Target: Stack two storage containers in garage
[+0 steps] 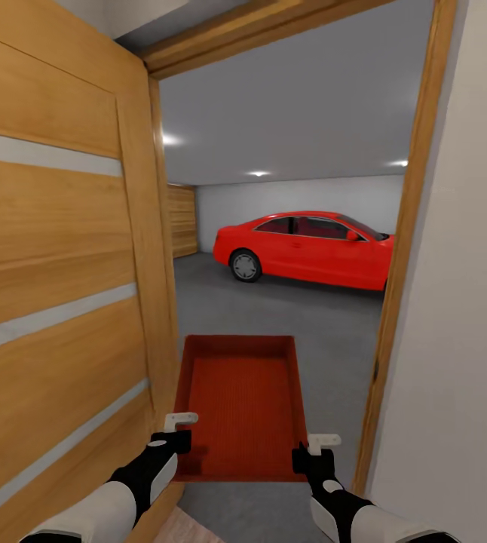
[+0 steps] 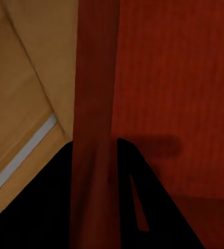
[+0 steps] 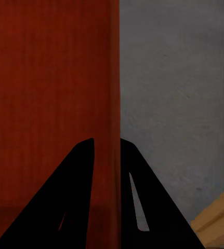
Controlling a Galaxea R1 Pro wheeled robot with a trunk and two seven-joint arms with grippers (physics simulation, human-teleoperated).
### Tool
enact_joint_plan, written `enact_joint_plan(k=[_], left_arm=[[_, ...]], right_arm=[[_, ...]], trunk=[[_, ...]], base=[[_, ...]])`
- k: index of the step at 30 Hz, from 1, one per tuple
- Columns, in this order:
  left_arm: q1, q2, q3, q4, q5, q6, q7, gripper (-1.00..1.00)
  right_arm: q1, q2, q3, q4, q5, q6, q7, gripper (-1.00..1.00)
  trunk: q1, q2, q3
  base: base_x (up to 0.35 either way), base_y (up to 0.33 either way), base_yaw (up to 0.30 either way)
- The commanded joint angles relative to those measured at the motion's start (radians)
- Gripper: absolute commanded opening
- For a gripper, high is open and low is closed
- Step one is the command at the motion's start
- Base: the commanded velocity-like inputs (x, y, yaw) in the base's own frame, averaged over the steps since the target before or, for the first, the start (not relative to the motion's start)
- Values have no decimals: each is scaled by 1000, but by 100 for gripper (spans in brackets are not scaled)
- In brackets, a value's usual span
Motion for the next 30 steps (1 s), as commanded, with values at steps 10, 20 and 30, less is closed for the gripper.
enact_joint_plan(k=[10,20,30], left_arm=[[-1,1,88,-5,-5,9,11,-100],[-1,1,88,-4,-5,12,10,-100],[-1,0,88,-3,-5,11,10,-100]], right_arm=[[0,-3,-32,1,-35,-8,-7,-100],[0,-3,-32,1,-32,-8,-7,-100],[0,-2,-32,1,-35,-8,-7,-100]], trunk=[[0,-1,-2],[0,-1,-2],[0,-1,-2]], base=[[182,172,-203],[233,225,-29],[242,226,-229]])
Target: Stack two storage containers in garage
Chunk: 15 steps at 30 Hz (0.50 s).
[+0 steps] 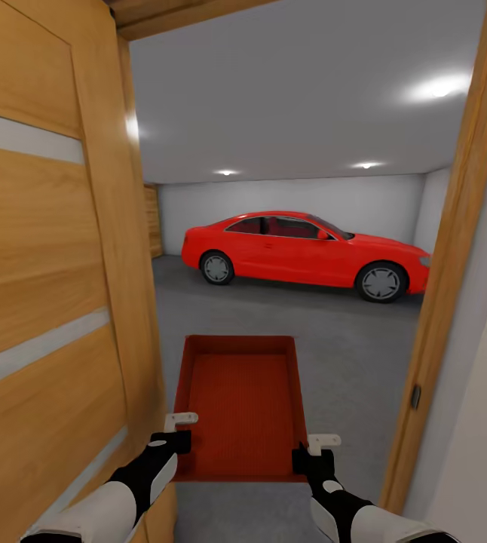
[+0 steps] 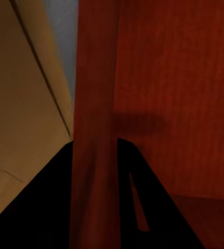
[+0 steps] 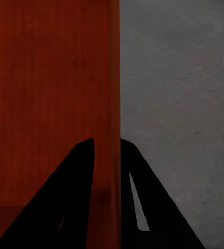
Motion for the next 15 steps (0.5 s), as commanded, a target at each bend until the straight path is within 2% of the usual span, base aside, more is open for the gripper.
enact_joint_plan(k=[1,15], left_arm=[[-1,1,80,-4,4,7,11,-100],[-1,2,80,-4,4,6,11,-100]], right_arm=[[-1,-3,-34,0,-31,-9,-7,-100],[-1,-2,-34,0,-31,-9,-7,-100]], trunk=[[1,-1,-2],[1,-1,-2]], base=[[245,226,-241],[245,226,-242]])
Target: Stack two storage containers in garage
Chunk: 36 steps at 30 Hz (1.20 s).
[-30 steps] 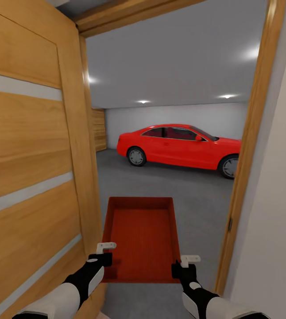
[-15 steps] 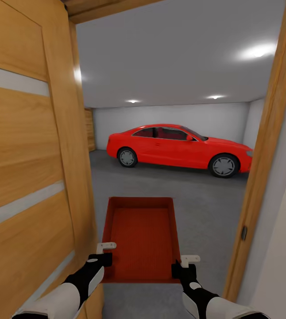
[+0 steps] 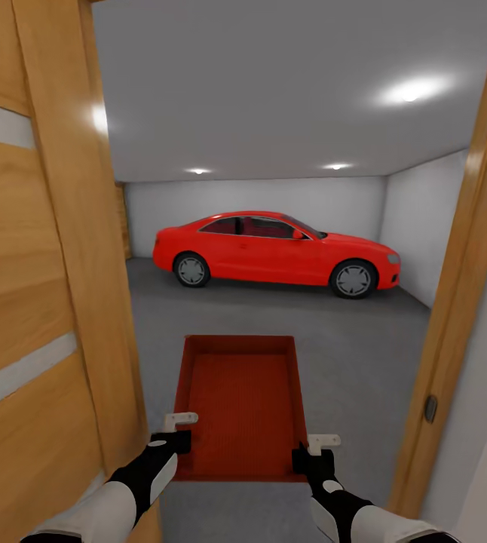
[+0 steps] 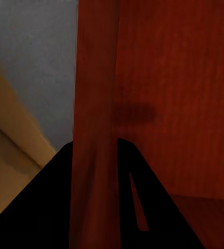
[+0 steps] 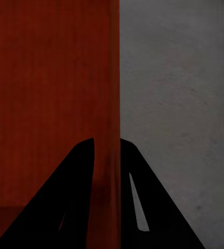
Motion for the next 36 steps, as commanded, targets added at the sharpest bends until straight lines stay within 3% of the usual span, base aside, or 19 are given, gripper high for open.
enact_joint_plan(k=[1,13,36], left_arm=[[-1,1,83,-5,0,8,11,-100],[-1,1,83,-4,0,6,12,-100],[-1,0,83,-5,0,5,14,-100]], right_arm=[[-1,-2,-34,1,-32,-9,-7,-100],[-1,-2,-34,1,-32,-9,-7,-100],[-1,-2,-33,1,-31,-7,-7,-100]], trunk=[[1,-1,-2],[1,-1,-2],[1,-1,-2]], base=[[245,226,-242],[238,216,-238],[5,-19,-5]])
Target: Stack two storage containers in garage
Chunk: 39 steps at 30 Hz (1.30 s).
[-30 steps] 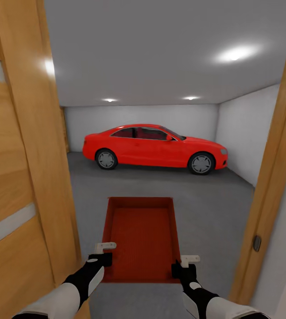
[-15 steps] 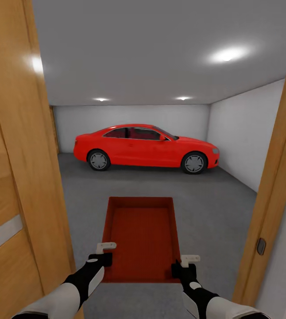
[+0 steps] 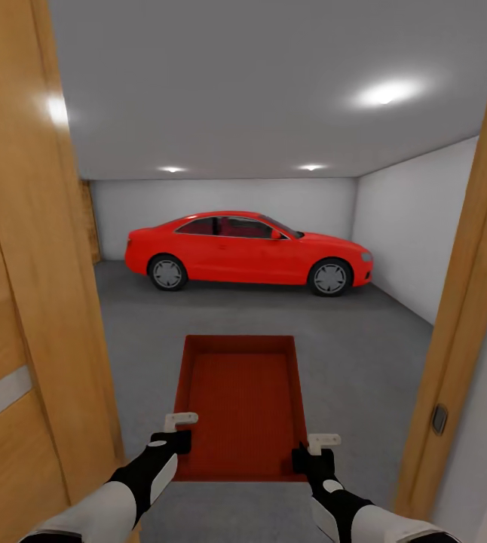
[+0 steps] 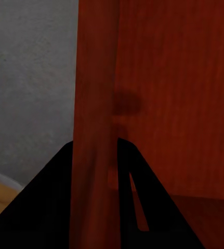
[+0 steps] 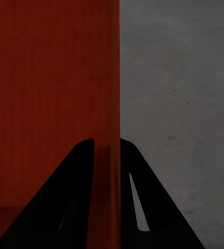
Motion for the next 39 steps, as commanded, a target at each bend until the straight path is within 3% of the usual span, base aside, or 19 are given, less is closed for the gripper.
enact_joint_plan(k=[1,27,39], left_arm=[[-2,1,87,-5,-5,7,12,-100],[-2,1,87,-4,-5,8,12,-100],[-2,2,87,-4,-5,8,11,-100]], right_arm=[[0,0,-29,2,-38,-8,-9,-100],[0,-1,-30,2,-39,-9,-9,-100],[0,0,-29,2,-38,-6,-9,-100]], trunk=[[0,-1,-2],[0,-1,-2],[0,-1,-2]], base=[[0,-234,0],[7,-31,-55],[277,0,0]])
